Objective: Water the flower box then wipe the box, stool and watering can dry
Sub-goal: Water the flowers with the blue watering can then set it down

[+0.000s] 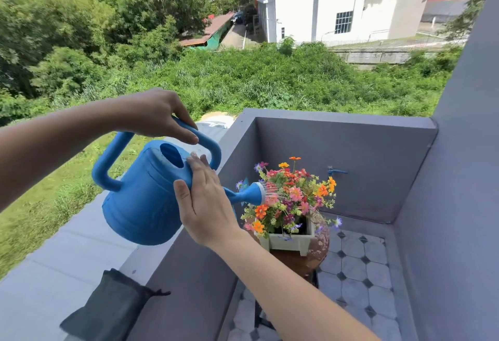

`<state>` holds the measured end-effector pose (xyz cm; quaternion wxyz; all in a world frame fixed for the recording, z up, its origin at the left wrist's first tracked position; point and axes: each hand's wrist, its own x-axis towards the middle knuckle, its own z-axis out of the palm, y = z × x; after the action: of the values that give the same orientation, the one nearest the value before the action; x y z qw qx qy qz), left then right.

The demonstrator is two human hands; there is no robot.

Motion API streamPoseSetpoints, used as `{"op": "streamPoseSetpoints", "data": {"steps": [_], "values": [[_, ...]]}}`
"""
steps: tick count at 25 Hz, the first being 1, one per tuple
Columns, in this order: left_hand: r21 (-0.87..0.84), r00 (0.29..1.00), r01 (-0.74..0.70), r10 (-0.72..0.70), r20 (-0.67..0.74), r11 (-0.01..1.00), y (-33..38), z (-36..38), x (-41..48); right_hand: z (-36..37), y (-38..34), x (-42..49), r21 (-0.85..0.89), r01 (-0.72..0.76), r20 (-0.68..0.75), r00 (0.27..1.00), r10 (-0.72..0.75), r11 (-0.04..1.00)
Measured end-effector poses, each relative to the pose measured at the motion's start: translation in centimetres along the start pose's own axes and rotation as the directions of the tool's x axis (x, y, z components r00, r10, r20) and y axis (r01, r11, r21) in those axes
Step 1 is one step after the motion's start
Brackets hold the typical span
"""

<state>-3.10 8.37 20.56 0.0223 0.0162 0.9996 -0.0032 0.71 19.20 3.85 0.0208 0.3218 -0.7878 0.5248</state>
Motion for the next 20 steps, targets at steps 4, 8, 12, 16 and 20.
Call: {"op": "streamPoseSetpoints", "data": {"steps": [4, 8, 12, 16, 20], "values": [[-0.034, 0.999, -0.036, 0.036, -0.007, 0.999, 1.4, -0.2, 0.8, -1.6, 0.6, -0.1, 0.002, 0.005, -0.092, 0.996, -0.005, 1.000], [-0.091, 0.998, -0.011, 0.005, -0.069, 0.996, 1.8, 0.0, 1.1, -2.8, 1.6, 1.0, -0.073, 0.003, -0.077, 0.997, -0.009, 0.997], [-0.118, 0.984, 0.048, -0.068, -0.167, 0.992, 0.8, 0.9, 0.6, -2.9, 2.2, 2.2, -0.103, -0.010, 0.020, 1.000, 0.012, 0.995], [-0.266, 0.953, 0.095, -0.164, -0.253, 0.959, -1.7, 3.0, -1.8, -1.2, 2.2, 2.2, -0.111, 0.028, 0.094, 0.995, -0.018, 0.993], [-0.436, 0.912, 0.112, -0.267, -0.311, 0.893, -4.5, 6.2, -4.4, 1.0, 2.3, 1.6, -0.120, 0.072, 0.072, 0.995, -0.064, 0.990]]}}
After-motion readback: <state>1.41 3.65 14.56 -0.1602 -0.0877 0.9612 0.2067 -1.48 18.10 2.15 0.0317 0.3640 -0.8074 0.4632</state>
